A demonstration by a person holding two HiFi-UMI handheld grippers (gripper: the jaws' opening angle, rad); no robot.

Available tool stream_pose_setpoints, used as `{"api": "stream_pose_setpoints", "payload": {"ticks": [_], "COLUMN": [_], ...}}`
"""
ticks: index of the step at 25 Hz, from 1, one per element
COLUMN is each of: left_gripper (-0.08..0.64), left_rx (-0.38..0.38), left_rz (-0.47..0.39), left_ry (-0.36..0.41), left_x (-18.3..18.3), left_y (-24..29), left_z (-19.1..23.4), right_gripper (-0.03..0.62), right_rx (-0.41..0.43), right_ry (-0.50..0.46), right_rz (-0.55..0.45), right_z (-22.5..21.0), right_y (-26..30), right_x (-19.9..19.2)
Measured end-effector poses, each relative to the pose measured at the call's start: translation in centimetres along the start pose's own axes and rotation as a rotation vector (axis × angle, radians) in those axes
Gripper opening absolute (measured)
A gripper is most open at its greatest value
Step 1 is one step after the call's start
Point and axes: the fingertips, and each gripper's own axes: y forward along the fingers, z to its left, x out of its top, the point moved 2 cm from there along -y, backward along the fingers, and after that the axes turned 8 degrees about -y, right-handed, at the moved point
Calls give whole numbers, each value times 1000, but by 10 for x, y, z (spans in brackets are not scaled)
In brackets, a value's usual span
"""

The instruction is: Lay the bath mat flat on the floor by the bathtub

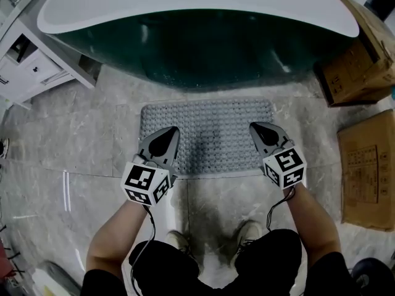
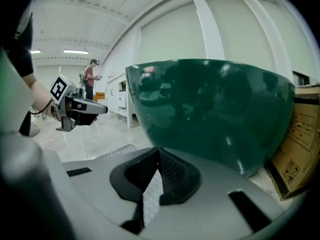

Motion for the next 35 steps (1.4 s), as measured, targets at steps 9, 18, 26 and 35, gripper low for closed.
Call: {"api": "stream_pose_setpoints", "payload": {"ticks": [9,18,26,35], "left_gripper": [17,17,17,17], "left_rx": [6,16,17,0], "left_rz": [57,77,84,56], "left_ry": [-23,-94,-163,-173], "left_x": [77,203,321,439], "left_y": [-44,-113,-187,-275], "left_z": [-39,-80,-117,-150], "right_gripper": [17,17,17,17], "right_rx": [14,34,14,-27], "right_ry": [83,91,79,100], "right_rz": [31,62,35,-19], "right_z": [4,18,40,68], "right_y": [-59,-123,-192,-267], "right_x": [93,235,381,524]}}
